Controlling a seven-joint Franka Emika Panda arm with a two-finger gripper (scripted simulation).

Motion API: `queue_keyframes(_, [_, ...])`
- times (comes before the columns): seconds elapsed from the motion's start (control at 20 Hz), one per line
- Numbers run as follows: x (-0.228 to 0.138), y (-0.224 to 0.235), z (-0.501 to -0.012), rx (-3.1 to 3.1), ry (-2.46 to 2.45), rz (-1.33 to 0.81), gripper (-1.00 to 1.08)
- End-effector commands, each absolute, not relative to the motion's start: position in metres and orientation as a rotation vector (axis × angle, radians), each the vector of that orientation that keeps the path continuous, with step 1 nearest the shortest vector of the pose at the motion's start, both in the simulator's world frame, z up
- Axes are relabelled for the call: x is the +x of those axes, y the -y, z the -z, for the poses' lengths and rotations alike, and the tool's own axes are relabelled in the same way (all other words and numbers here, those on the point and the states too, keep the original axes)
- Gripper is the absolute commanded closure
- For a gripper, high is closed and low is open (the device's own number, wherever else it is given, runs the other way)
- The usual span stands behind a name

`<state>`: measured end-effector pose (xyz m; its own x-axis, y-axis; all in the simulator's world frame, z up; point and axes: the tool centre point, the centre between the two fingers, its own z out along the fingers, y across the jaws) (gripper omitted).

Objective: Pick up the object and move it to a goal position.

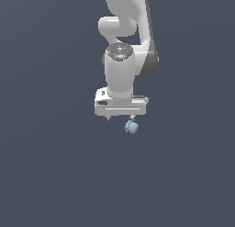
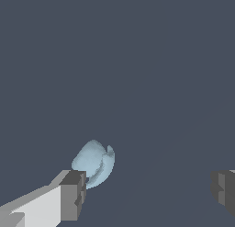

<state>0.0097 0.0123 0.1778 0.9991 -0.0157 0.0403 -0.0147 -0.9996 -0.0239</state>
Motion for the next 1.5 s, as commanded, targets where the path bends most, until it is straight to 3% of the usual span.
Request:
queue_keyframes(0.0, [0.010,-0.012,-0.178,-3.117,-0.024,0.063,-0.92])
queue_keyframes(0.75, [0.011,-0.010,-0.173,-3.133,0.058,0.063,-0.92])
queue_keyframes(1.45, [0.002,-0.029,-0.151,-3.122,-0.217,0.044,-0.92])
